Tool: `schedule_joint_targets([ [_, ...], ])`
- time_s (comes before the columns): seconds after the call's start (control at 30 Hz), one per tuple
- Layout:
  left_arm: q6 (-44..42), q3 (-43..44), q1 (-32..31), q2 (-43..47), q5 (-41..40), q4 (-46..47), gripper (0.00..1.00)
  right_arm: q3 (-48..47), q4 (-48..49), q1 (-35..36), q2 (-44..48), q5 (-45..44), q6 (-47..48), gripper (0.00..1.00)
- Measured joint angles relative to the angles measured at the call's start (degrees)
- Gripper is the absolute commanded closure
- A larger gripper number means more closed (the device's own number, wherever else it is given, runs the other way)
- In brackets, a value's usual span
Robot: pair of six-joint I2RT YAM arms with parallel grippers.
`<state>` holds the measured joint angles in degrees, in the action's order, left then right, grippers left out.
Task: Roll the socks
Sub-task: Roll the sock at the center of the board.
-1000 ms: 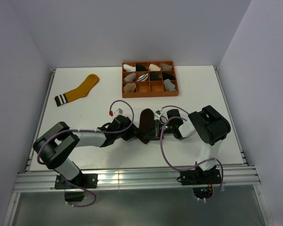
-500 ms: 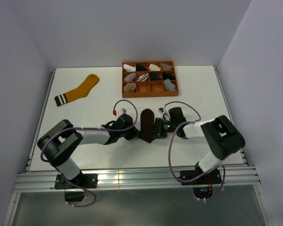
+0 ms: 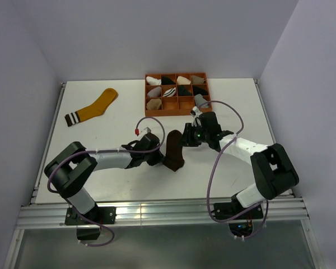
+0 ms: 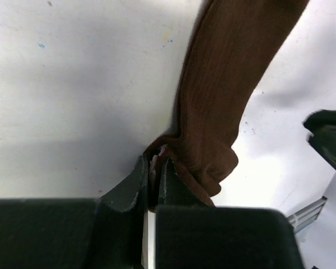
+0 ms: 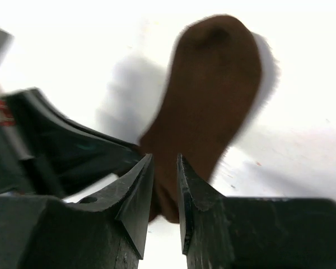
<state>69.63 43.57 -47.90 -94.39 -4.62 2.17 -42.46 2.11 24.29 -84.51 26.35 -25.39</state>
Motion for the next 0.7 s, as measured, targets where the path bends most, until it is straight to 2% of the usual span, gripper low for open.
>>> schedule_joint_targets([
  [0.13,-2.0,1.3,1.3,-0.1,0.3,-2.5,1.0,-0.2,-1.9,2.4,-0.3,-5.0,2.3,0.64],
  [0.4,-6.5,3.5,4.7,-0.4,0.3,-6.4,1.0,4.7,0.1,17.5,9.1,-15.6,7.4,0.53],
  [0.7,-9.8,3.8,4.9,-0.4,0.8,-6.6,1.0,6.9,3.0,27.1,9.6,-24.4,12.6,0.5],
])
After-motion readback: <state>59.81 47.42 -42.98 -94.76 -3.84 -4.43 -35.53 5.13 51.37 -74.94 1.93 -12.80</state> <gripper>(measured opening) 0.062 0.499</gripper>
